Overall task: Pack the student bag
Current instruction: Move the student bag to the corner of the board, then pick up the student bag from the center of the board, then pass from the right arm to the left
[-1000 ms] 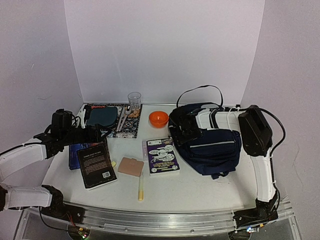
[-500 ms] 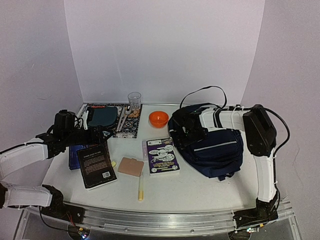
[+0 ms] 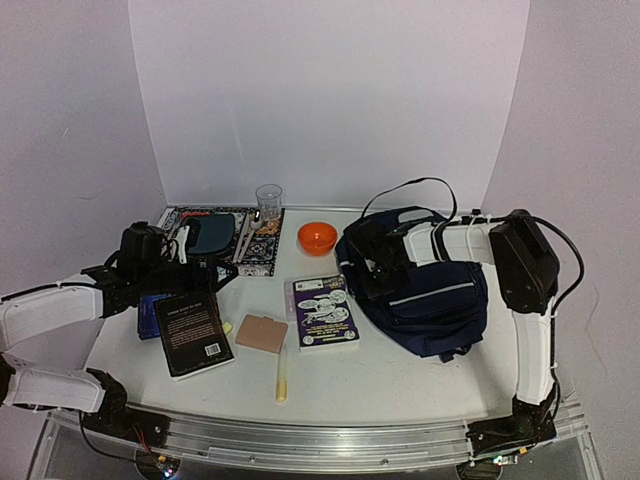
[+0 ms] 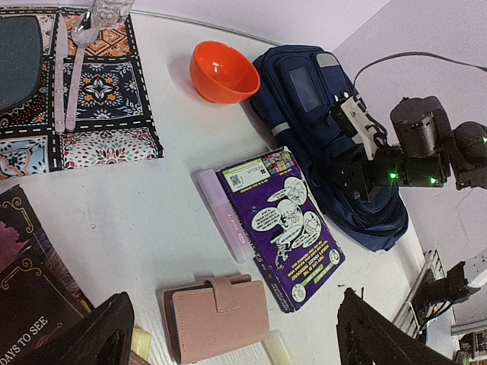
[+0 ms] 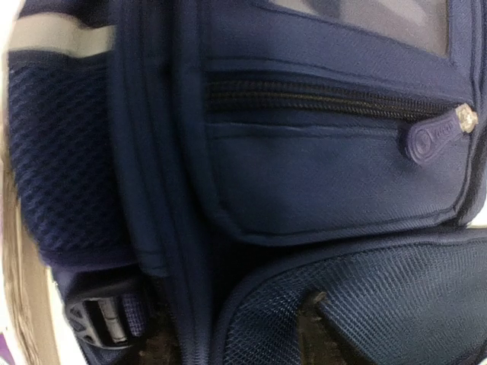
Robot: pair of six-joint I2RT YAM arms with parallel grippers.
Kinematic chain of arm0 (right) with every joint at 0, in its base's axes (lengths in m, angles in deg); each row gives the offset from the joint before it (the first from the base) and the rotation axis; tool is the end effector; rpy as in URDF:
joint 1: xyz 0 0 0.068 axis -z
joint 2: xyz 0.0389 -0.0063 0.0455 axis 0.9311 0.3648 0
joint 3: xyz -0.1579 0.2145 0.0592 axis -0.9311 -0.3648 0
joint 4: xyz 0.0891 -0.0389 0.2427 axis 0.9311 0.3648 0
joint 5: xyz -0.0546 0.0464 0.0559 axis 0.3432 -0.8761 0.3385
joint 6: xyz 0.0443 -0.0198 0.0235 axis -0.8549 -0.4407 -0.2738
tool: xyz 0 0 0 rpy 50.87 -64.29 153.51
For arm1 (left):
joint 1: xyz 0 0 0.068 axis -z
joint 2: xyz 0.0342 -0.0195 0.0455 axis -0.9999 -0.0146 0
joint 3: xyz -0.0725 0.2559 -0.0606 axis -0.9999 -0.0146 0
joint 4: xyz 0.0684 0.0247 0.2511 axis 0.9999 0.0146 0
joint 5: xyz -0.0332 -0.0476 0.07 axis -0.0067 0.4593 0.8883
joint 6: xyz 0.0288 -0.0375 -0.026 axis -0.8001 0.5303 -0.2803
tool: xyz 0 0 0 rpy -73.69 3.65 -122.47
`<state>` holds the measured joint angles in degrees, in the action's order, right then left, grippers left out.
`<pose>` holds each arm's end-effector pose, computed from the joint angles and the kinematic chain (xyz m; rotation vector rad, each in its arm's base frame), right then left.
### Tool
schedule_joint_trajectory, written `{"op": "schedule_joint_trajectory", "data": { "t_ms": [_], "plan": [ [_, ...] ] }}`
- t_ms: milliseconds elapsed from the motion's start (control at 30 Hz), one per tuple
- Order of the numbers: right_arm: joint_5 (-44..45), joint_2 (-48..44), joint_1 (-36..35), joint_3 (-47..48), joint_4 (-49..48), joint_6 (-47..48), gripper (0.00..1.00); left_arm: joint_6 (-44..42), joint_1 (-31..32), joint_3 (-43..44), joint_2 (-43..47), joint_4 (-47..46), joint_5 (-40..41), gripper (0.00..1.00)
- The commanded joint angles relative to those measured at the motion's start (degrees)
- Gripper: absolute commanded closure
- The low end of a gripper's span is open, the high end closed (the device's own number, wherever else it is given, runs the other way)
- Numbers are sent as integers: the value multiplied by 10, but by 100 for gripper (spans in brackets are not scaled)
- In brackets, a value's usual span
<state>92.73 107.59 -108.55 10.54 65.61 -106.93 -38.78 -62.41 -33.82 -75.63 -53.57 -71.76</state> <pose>0.3539 0.2807 0.1572 -0.3418 2.3960 0.0196 0.2061 -0.1171 0.2347 0.2487 2.1505 -0.8906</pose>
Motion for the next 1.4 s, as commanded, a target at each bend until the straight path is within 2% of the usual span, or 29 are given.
{"op": "schedule_joint_trajectory", "data": {
  "t_ms": [0,100,167,467,833,1133,1367],
  "plan": [
    [-35,-14,14,-30,72,24,68,11,25,32,-12,-39,24,6],
    [-30,-64,16,-25,73,43,89,20,44,39,-27,-50,37,6],
    [-28,-99,17,-22,73,56,99,27,55,46,-38,-60,43,6],
    [-31,-221,19,-27,64,101,100,92,87,105,-100,-98,49,6],
    [-118,-334,19,-92,-20,154,100,163,141,237,-244,-139,3,5],
    [-176,-384,19,-140,-91,190,100,247,193,365,-398,-176,-10,6],
    [-190,-395,19,-153,-133,189,100,313,212,396,-468,-188,3,11]
  ]
}}
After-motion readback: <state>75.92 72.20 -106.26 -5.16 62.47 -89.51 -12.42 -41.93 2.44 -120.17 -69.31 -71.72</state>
